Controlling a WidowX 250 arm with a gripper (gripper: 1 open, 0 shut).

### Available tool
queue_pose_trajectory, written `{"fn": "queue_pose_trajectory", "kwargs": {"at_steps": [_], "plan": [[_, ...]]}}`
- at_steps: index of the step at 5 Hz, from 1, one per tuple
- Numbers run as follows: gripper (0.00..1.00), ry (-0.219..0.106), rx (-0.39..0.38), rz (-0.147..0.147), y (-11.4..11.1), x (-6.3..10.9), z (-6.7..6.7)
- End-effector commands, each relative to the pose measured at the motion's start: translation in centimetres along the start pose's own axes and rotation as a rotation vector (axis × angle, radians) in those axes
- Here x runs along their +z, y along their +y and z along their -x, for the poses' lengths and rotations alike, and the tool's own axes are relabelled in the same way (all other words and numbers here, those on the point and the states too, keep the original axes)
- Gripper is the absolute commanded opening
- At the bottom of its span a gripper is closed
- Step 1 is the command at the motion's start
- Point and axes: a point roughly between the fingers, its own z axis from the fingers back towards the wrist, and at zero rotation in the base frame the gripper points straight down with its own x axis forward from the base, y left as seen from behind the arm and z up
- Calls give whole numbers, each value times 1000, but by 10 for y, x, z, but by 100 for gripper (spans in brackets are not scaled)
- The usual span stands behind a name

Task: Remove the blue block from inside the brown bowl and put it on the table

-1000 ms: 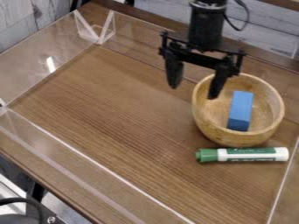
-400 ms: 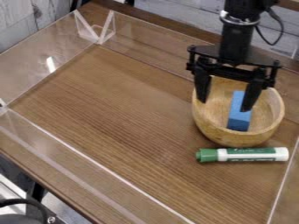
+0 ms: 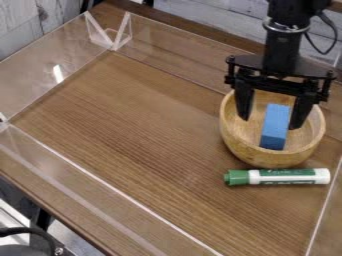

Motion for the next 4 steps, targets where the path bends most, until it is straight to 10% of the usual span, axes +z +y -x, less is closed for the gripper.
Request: {"fn": "queue_pose_trajectory", "kwargs": {"at_steps": [1, 4], "plan": [[100, -44, -7, 27, -8, 6, -5], [100, -75, -30, 46, -15, -9, -12]]}}
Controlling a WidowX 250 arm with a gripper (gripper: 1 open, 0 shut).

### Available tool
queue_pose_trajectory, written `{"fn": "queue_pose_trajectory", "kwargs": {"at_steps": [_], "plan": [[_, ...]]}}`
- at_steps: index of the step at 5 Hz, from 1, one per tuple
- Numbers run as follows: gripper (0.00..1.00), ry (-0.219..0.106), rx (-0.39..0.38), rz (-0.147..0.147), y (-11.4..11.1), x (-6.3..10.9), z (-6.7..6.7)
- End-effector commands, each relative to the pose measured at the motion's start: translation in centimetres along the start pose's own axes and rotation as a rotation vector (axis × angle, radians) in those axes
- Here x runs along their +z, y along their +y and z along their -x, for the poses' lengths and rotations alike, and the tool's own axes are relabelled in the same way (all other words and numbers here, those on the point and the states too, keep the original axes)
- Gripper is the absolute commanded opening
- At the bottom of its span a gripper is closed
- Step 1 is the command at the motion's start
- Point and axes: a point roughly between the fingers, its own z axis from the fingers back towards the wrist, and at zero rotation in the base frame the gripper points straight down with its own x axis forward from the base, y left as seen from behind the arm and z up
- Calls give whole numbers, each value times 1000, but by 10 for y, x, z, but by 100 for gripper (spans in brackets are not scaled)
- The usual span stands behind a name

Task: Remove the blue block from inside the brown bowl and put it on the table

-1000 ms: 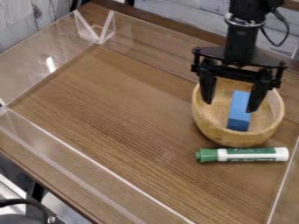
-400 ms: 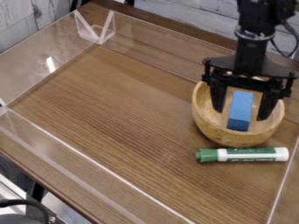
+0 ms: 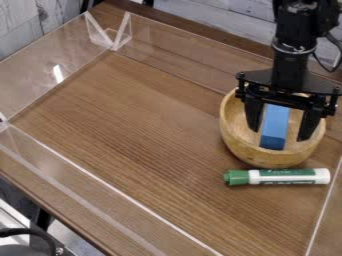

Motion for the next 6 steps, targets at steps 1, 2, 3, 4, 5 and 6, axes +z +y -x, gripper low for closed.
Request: {"fn": "queue_pose_trajectory", "kwargs": {"at_steps": [1, 2, 3, 4, 5, 6], "plan": [[100, -54, -24, 31, -9, 10, -6], [100, -67, -32, 38, -10, 9, -9], [100, -74, -36, 43, -11, 7, -10], [100, -81, -36, 48, -12, 5, -12], [100, -86, -37, 52, -13, 4, -13], [100, -93, -37, 55, -13, 4, -14]]}}
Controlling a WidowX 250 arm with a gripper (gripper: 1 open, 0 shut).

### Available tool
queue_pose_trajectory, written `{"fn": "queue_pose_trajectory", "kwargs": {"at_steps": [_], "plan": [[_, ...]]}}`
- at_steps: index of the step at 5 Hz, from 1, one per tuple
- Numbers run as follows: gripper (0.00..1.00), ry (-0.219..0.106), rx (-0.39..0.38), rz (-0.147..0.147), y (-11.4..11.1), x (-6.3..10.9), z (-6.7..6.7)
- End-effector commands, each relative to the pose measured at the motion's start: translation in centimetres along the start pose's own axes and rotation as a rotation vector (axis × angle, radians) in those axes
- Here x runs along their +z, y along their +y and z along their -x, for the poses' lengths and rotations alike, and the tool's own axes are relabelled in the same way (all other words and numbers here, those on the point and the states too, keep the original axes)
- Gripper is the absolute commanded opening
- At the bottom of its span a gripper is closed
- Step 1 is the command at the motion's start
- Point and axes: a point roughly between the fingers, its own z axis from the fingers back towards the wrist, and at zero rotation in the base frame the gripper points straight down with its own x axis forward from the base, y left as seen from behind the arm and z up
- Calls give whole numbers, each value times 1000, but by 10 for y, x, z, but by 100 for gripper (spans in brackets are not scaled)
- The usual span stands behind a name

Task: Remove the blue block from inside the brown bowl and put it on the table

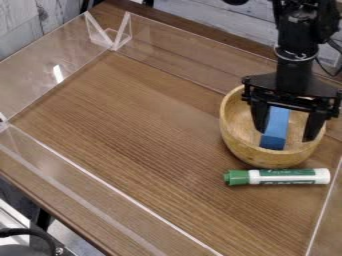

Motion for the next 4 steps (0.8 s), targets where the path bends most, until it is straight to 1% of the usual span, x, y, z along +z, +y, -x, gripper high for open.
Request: {"fn": "queue_pose_trajectory", "kwargs": {"at_steps": [1, 2, 4], "plan": [[100, -42, -12, 22, -8, 10, -6], [100, -46, -12, 24, -8, 10, -6], [100, -54, 3, 24, -7, -5, -6]]}}
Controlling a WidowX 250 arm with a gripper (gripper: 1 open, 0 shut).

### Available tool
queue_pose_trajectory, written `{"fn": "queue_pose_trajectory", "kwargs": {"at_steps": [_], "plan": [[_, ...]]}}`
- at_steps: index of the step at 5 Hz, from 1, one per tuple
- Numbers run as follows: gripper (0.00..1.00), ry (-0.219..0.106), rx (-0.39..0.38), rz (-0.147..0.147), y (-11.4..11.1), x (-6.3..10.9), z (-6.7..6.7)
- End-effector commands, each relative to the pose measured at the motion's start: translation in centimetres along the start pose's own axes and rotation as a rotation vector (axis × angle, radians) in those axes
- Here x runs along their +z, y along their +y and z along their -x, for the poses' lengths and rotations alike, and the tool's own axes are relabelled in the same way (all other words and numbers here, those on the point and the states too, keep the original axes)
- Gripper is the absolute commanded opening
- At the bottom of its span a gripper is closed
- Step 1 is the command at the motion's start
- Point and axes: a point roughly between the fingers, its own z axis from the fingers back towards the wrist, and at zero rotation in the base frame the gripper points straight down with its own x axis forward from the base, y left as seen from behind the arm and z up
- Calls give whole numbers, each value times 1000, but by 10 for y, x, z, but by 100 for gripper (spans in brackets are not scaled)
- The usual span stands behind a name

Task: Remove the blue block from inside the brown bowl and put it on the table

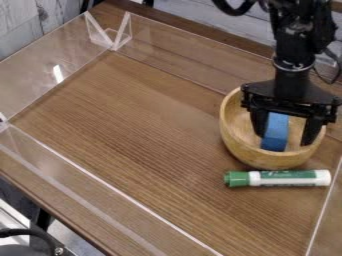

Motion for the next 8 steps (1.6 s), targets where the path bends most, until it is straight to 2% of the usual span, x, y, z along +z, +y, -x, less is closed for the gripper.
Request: {"fn": "queue_pose_trajectory", "kwargs": {"at_steps": [1, 4, 5, 8], "plan": [[100, -40, -14, 22, -7, 5, -4], [100, -35, -10, 23, -4, -10, -2], [0, -35, -8, 25, -4, -14, -2], [0, -2, -35, 16, -3, -7, 2]]}}
